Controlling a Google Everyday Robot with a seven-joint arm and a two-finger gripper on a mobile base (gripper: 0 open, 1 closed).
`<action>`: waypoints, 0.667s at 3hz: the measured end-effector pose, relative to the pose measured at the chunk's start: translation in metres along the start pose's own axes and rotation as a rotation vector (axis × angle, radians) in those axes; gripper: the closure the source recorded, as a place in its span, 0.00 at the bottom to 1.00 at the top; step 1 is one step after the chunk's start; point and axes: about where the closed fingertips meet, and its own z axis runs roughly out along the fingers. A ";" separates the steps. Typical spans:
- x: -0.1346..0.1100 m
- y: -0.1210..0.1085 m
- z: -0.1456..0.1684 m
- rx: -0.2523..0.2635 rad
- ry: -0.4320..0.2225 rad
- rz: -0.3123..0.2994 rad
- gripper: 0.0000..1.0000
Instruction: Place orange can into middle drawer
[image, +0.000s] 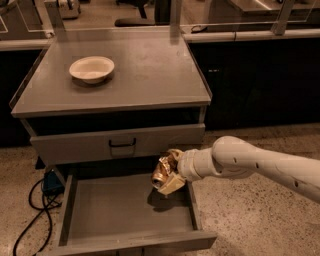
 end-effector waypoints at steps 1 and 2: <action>0.000 0.000 0.000 0.000 0.000 0.000 1.00; 0.012 -0.002 0.015 0.017 -0.026 -0.013 1.00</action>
Offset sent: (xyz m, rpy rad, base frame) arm 0.0171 0.0009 -0.0455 0.0525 -0.0773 -0.0038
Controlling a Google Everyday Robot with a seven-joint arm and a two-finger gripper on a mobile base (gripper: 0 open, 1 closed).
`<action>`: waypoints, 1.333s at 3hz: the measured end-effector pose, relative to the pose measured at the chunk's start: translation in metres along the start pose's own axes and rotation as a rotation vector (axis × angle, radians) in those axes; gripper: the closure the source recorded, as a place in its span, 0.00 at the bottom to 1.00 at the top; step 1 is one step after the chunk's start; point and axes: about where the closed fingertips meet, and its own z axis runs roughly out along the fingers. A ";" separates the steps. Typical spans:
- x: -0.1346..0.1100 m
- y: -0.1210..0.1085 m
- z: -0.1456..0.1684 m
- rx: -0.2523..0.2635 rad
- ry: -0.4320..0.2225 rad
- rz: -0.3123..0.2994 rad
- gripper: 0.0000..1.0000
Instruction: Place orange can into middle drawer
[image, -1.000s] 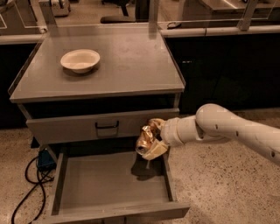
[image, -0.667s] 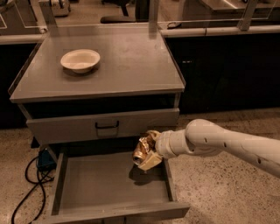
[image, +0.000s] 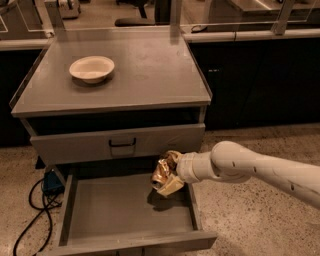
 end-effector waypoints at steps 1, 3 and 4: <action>0.034 0.006 0.039 0.027 0.031 0.020 1.00; 0.037 -0.004 0.041 0.070 0.036 0.022 1.00; 0.043 0.000 0.057 0.045 0.015 0.014 1.00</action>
Offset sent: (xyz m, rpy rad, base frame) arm 0.0053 0.0053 -0.0464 -0.0196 0.0061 -0.0323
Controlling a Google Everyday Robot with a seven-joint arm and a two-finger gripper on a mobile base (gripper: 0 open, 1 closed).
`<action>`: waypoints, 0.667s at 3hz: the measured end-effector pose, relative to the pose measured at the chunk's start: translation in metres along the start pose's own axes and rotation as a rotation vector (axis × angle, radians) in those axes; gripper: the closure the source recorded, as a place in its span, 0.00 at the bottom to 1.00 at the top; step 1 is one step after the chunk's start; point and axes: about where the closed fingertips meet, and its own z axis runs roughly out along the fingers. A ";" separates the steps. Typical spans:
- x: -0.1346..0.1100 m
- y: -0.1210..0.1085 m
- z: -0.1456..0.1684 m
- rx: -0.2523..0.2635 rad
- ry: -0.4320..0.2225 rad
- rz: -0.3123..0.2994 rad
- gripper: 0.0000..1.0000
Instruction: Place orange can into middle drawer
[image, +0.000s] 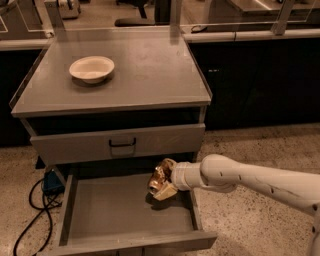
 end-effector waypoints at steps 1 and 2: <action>0.020 0.017 0.038 -0.057 -0.023 0.025 1.00; 0.045 0.038 0.073 -0.100 -0.030 0.068 1.00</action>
Offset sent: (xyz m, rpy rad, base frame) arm -0.0163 0.0416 -0.1448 0.0850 0.1715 0.0380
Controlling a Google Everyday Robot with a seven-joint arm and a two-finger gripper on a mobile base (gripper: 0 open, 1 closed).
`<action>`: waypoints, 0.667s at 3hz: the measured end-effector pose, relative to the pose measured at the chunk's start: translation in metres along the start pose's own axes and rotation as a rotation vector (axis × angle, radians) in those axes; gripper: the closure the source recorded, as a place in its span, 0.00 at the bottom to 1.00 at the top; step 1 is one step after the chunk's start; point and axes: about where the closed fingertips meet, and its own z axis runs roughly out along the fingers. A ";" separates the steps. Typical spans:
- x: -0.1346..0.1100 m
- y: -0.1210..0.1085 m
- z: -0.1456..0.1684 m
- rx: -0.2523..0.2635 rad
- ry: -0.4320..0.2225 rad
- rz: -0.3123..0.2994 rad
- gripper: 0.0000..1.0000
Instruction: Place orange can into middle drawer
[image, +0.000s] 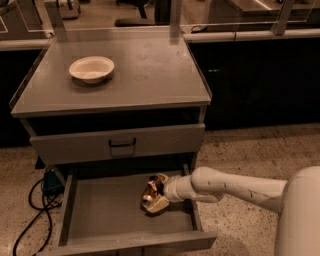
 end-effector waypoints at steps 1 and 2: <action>0.015 0.010 0.018 -0.011 0.005 0.016 1.00; 0.017 0.012 0.020 -0.013 0.006 0.019 0.85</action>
Offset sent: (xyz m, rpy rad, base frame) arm -0.0048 0.0050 -0.0206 0.0008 0.0174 -0.0020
